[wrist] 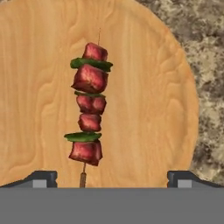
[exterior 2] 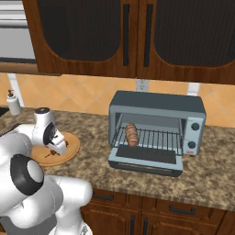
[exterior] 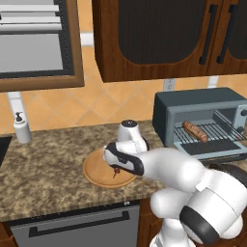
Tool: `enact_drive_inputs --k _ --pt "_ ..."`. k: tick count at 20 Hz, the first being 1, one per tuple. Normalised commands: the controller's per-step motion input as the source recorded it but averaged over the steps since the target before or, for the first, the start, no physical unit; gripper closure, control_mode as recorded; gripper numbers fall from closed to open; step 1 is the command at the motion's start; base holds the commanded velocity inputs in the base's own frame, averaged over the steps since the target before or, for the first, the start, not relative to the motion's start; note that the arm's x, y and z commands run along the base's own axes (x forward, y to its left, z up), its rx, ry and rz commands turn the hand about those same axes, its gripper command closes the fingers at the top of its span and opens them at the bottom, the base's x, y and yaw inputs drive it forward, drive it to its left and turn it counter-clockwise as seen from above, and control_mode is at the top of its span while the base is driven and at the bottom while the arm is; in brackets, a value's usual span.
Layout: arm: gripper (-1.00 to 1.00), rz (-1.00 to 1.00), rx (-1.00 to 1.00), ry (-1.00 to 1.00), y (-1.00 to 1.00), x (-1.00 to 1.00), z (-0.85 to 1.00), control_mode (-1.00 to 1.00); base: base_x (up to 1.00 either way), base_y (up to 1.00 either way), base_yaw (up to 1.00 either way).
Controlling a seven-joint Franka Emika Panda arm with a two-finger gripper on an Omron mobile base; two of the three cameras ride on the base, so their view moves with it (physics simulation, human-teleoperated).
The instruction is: Pick up the kebab skewer and baguette bread, and place them inside the toaster oven. Close the toaster oven door and start by setting the timer.
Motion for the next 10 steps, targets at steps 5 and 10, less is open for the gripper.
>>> enact_drive_inputs --k 5,10 --pt "-1.0 0.0 0.0 0.05 0.14 0.12 -0.13 -1.0 0.0 0.0 0.0" --pt "-1.0 0.0 0.0 0.04 0.03 0.1 -0.21 -1.0 0.0 0.0 0.0"
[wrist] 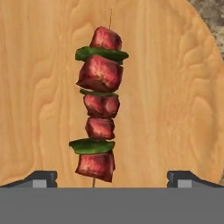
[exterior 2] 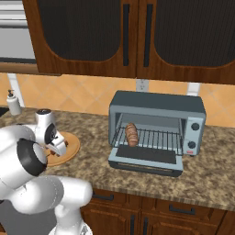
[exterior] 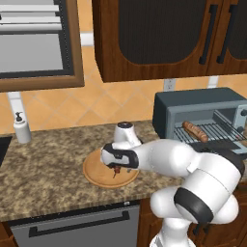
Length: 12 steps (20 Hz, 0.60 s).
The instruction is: Pick up the kebab skewer and baguette bread, and place them inside the toaster oven. Close the toaster oven door and start by setting the timer.
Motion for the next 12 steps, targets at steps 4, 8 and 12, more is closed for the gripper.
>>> enact_drive_inputs --k 4,8,12 --pt "-1.0 0.0 0.0 0.02 0.11 0.09 -0.12 -1.0 0.0 0.0 0.0" --pt "-1.0 0.0 0.0 0.02 0.15 0.08 -0.12 -1.0 0.0 0.0 0.0" --pt "1.0 0.0 0.0 0.03 0.04 0.01 -0.11 -1.0 0.0 0.0 0.0"
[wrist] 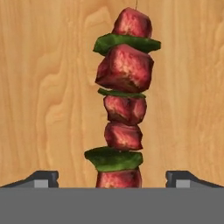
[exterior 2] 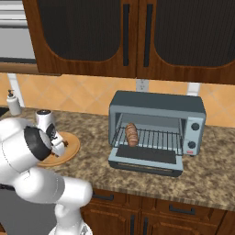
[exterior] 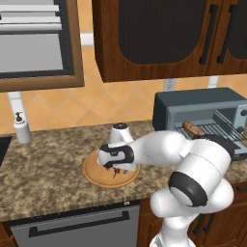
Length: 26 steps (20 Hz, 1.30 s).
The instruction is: Pick up the kebab skewer and baguette bread, and place them inside the toaster oven. Close the toaster oven door and start by setting the timer.
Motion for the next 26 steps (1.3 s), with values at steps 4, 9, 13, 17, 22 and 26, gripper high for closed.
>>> enact_drive_inputs --k 4,9,13,17,22,26 --pt "1.0 0.0 0.0 0.02 -0.03 0.0 -0.1 -1.0 0.0 0.0 0.0" --pt "1.0 0.0 0.0 0.03 0.0 0.07 -0.17 -1.0 0.0 0.0 0.0" --pt "1.0 0.0 0.0 0.0 -0.1 -0.03 0.07 -1.0 0.0 0.0 0.0" --pt "1.0 0.06 0.01 -0.01 -0.66 -0.86 1.0 -1.0 0.0 0.0 0.0" --pt "1.0 0.14 0.0 -0.03 -0.98 -1.0 1.0 -1.0 0.0 0.0 0.0" --pt "1.0 0.13 0.0 -0.01 -1.0 -0.86 0.99 -1.0 0.0 0.0 0.0"
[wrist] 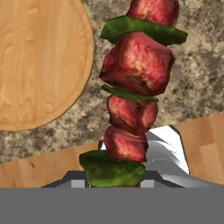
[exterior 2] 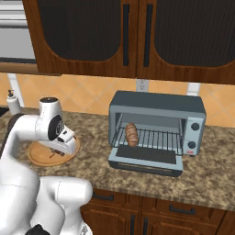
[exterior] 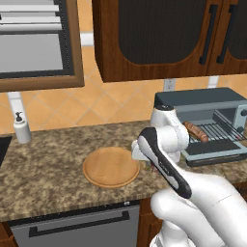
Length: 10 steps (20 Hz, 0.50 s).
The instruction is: Pick up the kebab skewer and baguette bread, and place them inside the toaster oven. Close the toaster oven door and start by setting the timer.
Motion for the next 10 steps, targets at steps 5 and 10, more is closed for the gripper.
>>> enact_drive_inputs --k 5,10 --pt "1.0 0.12 -0.01 -0.01 -1.0 -0.44 0.85 -1.0 0.0 0.0 0.0" --pt "1.0 0.06 -0.01 -0.01 -1.0 -0.06 0.75 -1.0 0.0 0.0 0.0"
